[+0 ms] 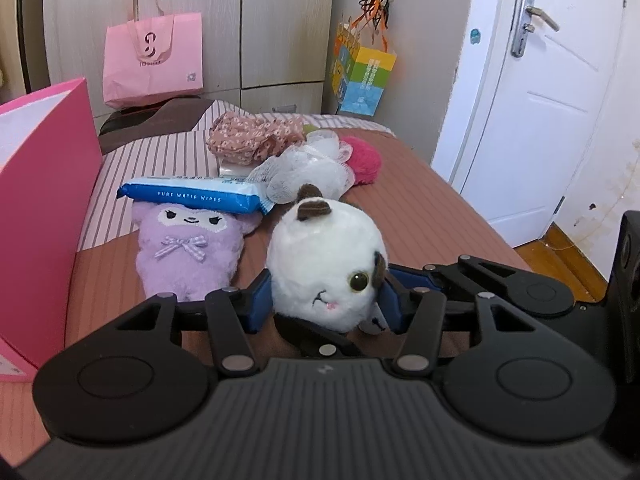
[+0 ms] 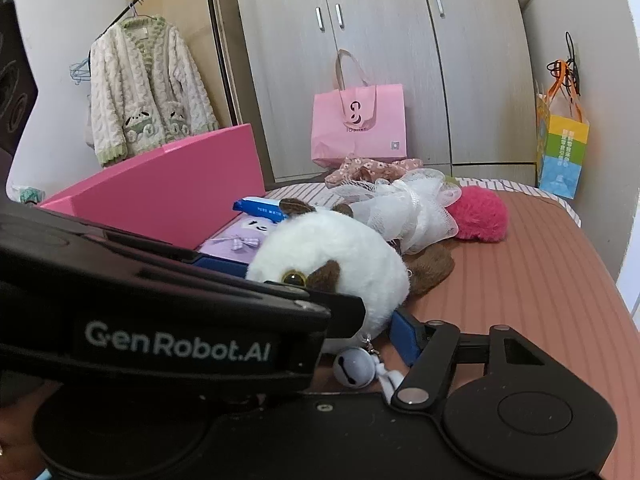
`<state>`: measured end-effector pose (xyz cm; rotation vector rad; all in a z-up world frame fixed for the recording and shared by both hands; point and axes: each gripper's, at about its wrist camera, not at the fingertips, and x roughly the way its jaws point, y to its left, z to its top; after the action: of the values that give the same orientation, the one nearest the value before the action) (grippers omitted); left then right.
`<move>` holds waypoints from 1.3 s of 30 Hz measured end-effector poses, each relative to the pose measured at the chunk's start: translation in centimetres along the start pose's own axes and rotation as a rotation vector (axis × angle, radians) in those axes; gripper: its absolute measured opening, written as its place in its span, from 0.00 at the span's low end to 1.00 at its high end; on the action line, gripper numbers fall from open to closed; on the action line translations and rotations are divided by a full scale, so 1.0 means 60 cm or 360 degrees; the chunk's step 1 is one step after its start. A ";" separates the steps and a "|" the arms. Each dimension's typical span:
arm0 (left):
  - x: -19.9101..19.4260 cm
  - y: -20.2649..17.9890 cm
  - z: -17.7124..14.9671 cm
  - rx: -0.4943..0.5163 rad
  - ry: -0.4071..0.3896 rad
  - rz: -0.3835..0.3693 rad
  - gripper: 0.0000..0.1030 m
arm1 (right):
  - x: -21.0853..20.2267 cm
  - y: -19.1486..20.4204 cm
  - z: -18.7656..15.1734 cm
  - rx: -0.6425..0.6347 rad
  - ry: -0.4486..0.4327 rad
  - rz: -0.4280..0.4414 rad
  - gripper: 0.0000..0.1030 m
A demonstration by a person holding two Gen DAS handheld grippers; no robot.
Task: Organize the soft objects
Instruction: 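Lift the panda plush with the left gripper and carry it over the pink box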
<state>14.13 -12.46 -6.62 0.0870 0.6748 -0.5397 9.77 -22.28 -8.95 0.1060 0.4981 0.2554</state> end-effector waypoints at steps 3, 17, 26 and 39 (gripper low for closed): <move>-0.017 -0.007 -0.001 0.0010 -0.0014 -0.0005 0.51 | -0.015 0.007 0.003 -0.0009 -0.0004 -0.0013 0.68; -0.125 -0.011 0.003 -0.0060 0.0012 -0.0192 0.51 | -0.112 0.075 0.040 -0.0210 0.0090 -0.0128 0.68; -0.228 0.024 0.005 -0.0137 0.0117 -0.0230 0.51 | -0.170 0.150 0.083 -0.0316 0.0236 -0.0035 0.69; -0.357 0.152 -0.020 -0.0324 0.0260 0.0037 0.50 | -0.149 0.301 0.112 -0.0382 0.0351 0.0423 0.70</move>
<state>4.13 5.26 4.73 -0.0523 0.8838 -0.4418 1.55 -7.56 3.93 -0.0923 0.6691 0.5891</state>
